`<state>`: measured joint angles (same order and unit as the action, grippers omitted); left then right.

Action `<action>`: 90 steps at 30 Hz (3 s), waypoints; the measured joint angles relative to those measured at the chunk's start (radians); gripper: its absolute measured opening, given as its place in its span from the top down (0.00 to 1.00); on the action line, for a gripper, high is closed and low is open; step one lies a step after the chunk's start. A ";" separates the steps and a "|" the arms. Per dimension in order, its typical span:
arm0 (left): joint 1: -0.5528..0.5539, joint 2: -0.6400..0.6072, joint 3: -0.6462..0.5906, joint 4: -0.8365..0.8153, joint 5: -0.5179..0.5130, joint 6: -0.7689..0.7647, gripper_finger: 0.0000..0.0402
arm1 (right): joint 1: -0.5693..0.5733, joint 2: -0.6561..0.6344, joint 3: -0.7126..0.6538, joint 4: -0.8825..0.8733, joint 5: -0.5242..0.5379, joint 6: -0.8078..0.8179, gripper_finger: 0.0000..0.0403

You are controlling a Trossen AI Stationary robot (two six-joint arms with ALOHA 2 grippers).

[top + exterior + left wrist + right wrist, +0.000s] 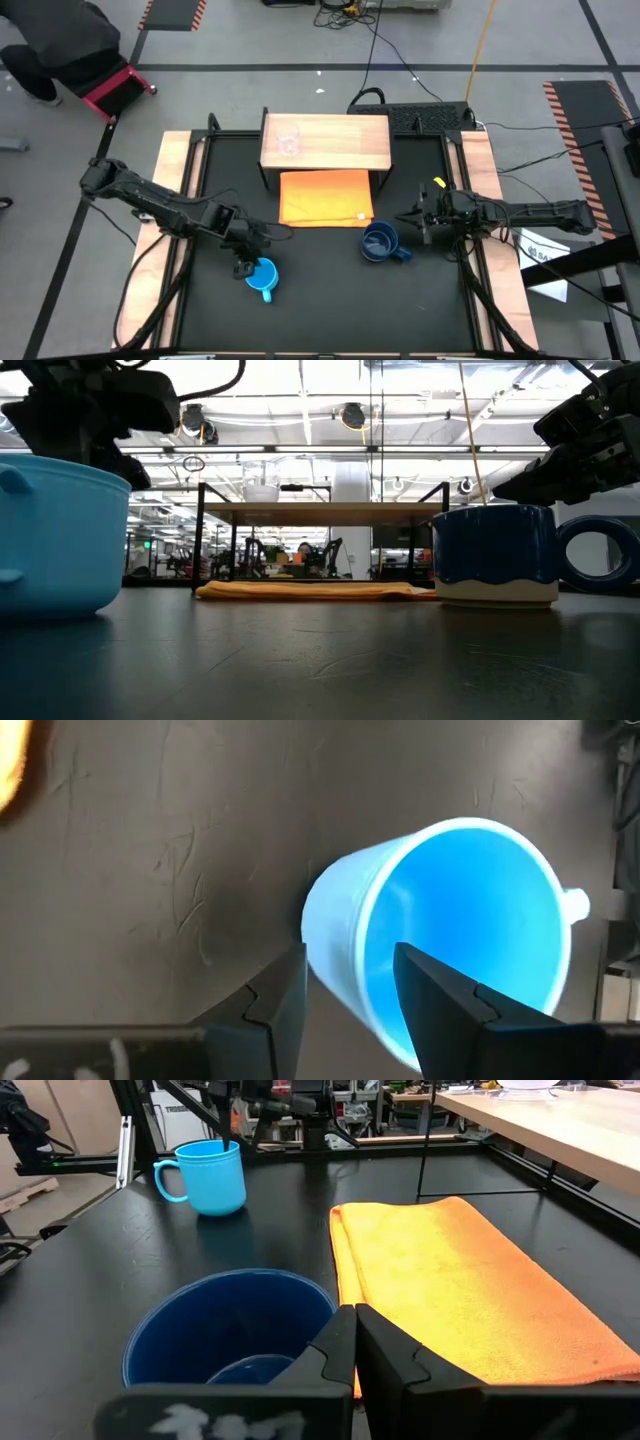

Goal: Stack small to large cups/mugs on shelf
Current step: Put the light blue mug on the shelf

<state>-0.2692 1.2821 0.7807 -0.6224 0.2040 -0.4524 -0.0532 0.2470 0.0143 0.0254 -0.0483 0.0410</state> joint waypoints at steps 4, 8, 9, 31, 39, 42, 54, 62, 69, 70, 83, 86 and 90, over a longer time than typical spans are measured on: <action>-0.001 0.043 0.000 -0.001 0.001 0.010 0.62 | 0.000 0.000 0.000 0.000 0.000 0.000 1.00; -0.001 0.049 0.000 0.002 0.003 0.025 0.62 | 0.000 0.000 0.000 0.000 0.000 0.000 1.00; -0.001 0.045 0.000 0.002 0.004 0.025 0.62 | 0.000 0.000 0.000 0.000 0.000 0.000 1.00; -0.001 -0.006 0.000 0.021 -0.028 0.027 0.62 | 0.000 0.000 0.000 0.000 0.000 0.005 1.00; -0.001 -0.006 0.000 0.021 -0.049 0.061 0.83 | 0.000 0.000 0.000 0.000 0.000 0.005 1.00; -0.001 -0.006 0.000 0.021 -0.047 0.103 0.95 | 0.000 0.000 0.000 0.000 0.000 0.004 1.00; -0.002 -0.008 0.000 0.065 -0.064 0.198 0.99 | 0.001 0.000 0.000 0.000 0.000 0.004 1.00; -0.003 -0.043 0.012 0.098 -0.070 0.290 0.99 | 0.001 0.000 0.000 0.000 0.000 0.004 1.00; 0.000 -0.184 0.013 0.086 -0.161 0.341 0.99 | 0.001 0.000 0.000 0.000 0.000 0.001 1.00; 0.002 -0.208 0.013 0.077 -0.172 0.343 0.99 | 0.001 0.000 0.000 -0.001 0.000 0.001 1.00; 0.041 -0.463 -0.031 0.090 -0.370 0.330 0.99 | 0.001 0.000 0.000 -0.003 0.000 0.000 1.00; 0.039 -0.478 -0.066 0.116 -0.364 0.328 0.99 | 0.001 0.000 0.000 -0.004 0.000 0.000 1.00; 0.040 -0.507 -0.153 0.233 -0.331 0.311 0.99 | 0.001 0.000 0.000 -0.004 0.000 0.000 1.00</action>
<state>-0.2287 0.7750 0.6276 -0.3892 -0.1271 -0.1418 -0.0525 0.2470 0.0144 0.0216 -0.0486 0.0414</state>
